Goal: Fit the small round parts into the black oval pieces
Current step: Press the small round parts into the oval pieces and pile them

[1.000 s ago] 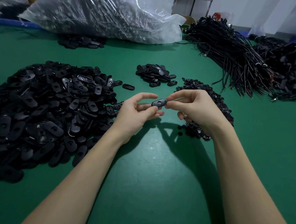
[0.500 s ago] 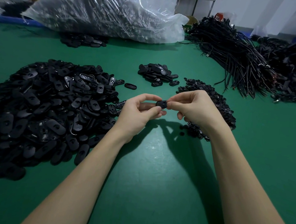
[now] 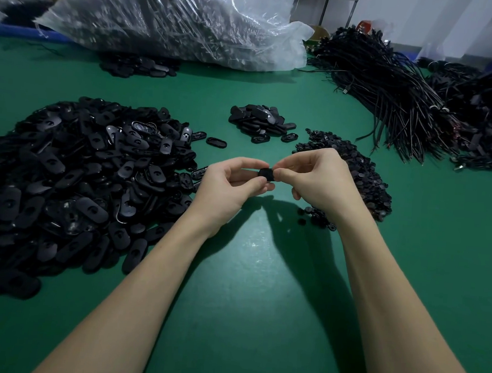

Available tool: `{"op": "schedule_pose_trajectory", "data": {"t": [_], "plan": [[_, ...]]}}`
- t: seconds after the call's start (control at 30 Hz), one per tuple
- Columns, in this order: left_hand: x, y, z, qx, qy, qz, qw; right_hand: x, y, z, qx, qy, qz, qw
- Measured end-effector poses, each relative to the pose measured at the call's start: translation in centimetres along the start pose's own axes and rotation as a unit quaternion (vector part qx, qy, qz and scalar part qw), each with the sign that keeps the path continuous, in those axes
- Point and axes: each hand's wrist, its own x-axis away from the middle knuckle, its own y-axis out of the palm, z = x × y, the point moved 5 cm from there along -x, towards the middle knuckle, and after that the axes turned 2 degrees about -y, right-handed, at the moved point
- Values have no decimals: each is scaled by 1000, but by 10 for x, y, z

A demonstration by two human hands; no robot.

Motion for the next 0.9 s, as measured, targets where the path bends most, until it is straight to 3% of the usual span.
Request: {"op": "schedule_pose_trajectory", "data": {"t": [0.4,0.53,0.67,0.83,0.9], "plan": [[1,-1,1,5,-2,1,1000,2,2,3,-35,34,36,998],[1,-1,2,30,-11,-11,999,2,2,15,-124,89,-7,988],[2,0,3,59,-19,-20,998,5,15,22,-276,166,-93,942],[1,-2,3,99,-30,-20,994,5,20,20,-347,168,-90,918],[1,-2,3,100,-33,-16,994,5,18,17,-341,144,-74,926]]}}
